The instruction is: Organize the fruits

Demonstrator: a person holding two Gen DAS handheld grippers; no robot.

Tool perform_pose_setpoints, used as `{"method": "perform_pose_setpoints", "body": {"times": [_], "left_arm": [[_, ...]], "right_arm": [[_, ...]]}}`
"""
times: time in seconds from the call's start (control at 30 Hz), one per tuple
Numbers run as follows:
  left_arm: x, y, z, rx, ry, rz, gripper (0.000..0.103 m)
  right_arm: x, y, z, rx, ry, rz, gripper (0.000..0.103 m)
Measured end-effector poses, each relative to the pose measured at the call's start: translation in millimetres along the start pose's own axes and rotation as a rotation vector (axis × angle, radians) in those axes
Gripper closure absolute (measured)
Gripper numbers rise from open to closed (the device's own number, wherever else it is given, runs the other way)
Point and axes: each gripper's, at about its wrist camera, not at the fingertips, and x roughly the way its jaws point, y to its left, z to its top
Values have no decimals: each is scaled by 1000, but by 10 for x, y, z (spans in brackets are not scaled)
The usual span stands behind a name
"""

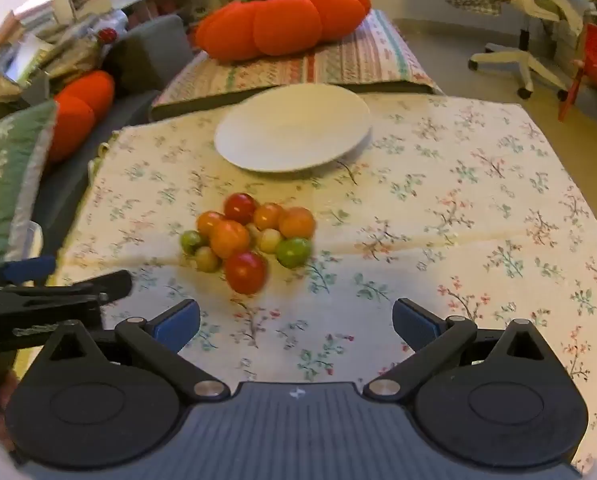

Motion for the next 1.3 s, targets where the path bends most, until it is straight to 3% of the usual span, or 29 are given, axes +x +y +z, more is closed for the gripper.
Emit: {"method": "perform_pose_setpoints", "body": {"times": [0.13,0.27,0.5,0.77,0.97,1.3], "left_arm": [[10,-150,-61,46,-38,46,15],[-36,-103,-44,-2,-34,10,15],[-234,-34,34,-7,-86,27,15],[-188,14,12,-33,-54,9,15],[-170,-24,-17,-30,-20,-36,15],[-146,4,-50,-40,7,-43,15]], "right_arm": [[18,7,40,-37,26,-74,0],[-83,88,78,-20,-24,-51,0],[-196,111,111,-5,-79,-18,0],[-195,69,61,56,-73,13,0],[-145,98,16,12,-53,13,0],[-86,90,-6,10,-11,-1,0]]}}
